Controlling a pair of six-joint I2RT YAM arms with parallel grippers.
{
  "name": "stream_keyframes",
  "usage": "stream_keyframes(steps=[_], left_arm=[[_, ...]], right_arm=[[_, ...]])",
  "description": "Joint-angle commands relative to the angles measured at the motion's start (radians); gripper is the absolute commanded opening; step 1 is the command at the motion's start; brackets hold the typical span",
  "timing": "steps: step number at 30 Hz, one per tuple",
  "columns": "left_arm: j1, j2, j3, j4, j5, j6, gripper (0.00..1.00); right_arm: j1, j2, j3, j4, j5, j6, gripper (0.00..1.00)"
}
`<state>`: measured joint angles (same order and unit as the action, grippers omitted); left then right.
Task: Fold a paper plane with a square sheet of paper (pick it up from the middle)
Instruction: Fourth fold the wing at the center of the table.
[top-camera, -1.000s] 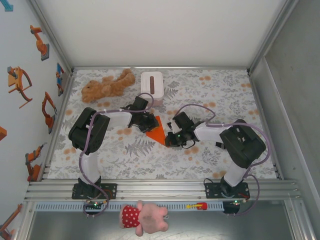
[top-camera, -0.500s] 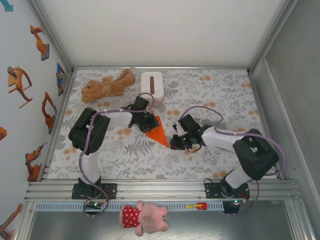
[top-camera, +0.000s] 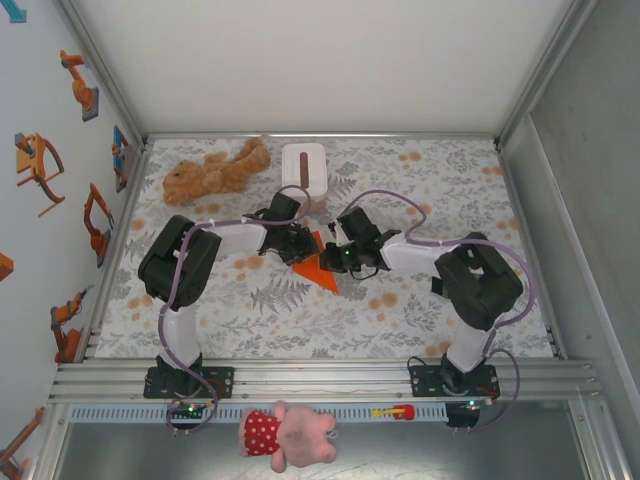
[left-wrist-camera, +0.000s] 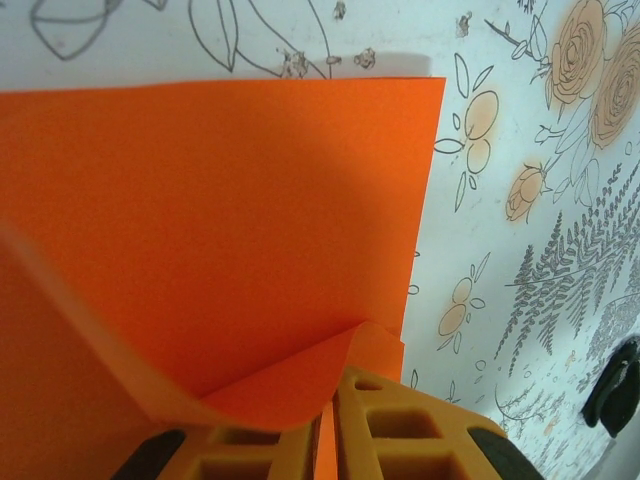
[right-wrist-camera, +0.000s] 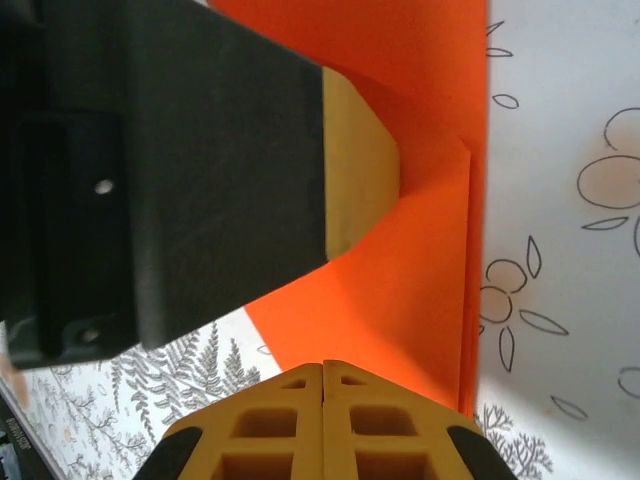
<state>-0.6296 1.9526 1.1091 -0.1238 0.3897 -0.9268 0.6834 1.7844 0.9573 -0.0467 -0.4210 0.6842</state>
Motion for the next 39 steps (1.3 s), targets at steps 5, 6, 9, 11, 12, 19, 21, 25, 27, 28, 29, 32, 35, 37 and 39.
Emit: stream_keyframes(steps=[5,6,9,11,12,19,21,25,27,28,29,32,35,37,39], left_arm=[[-0.006,0.040,-0.044,-0.103,-0.105,0.046,0.14],[-0.007,0.040,-0.046,-0.092,-0.096,0.046,0.14],[-0.006,0.028,-0.048,-0.053,-0.067,0.050,0.14],[-0.005,0.011,-0.050,-0.026,-0.052,0.060,0.14],[-0.004,-0.001,-0.051,-0.015,-0.046,0.069,0.14],[0.001,-0.133,-0.084,0.094,-0.011,0.161,0.14],[0.002,-0.160,-0.104,0.101,-0.022,0.172,0.14],[-0.003,-0.177,-0.159,0.160,0.004,0.165,0.14],[-0.012,-0.178,-0.183,0.203,0.025,0.154,0.14],[-0.019,-0.174,-0.192,0.221,0.034,0.150,0.14],[-0.025,-0.173,-0.198,0.235,0.039,0.149,0.14],[-0.043,-0.149,-0.200,0.242,0.041,0.148,0.14],[-0.045,-0.119,-0.192,0.245,0.043,0.149,0.14],[-0.045,-0.102,-0.178,0.224,0.034,0.155,0.14],[-0.044,-0.090,-0.168,0.194,0.004,0.162,0.14]], right_arm=[[0.004,0.059,0.031,-0.026,-0.001,-0.024,0.00],[0.004,0.066,0.028,-0.031,0.000,-0.030,0.00],[0.003,0.088,0.010,-0.048,-0.003,-0.038,0.00],[0.004,0.095,-0.011,-0.066,0.013,-0.046,0.00],[0.004,0.095,-0.020,-0.080,0.023,-0.050,0.00],[0.005,0.080,-0.083,-0.121,0.051,-0.050,0.00],[0.005,0.061,-0.103,-0.128,0.054,-0.047,0.00],[0.005,0.021,-0.135,-0.149,0.055,-0.044,0.00],[0.005,0.008,-0.143,-0.159,0.051,-0.043,0.00],[0.004,0.002,-0.146,-0.161,0.050,-0.042,0.00],[0.005,-0.003,-0.146,-0.166,0.050,-0.042,0.00],[0.005,-0.004,-0.138,-0.173,0.048,-0.037,0.00],[0.004,-0.002,-0.131,-0.177,0.042,-0.034,0.00],[0.004,0.005,-0.126,-0.187,0.044,-0.034,0.00],[0.005,0.010,-0.123,-0.196,0.049,-0.036,0.00]])
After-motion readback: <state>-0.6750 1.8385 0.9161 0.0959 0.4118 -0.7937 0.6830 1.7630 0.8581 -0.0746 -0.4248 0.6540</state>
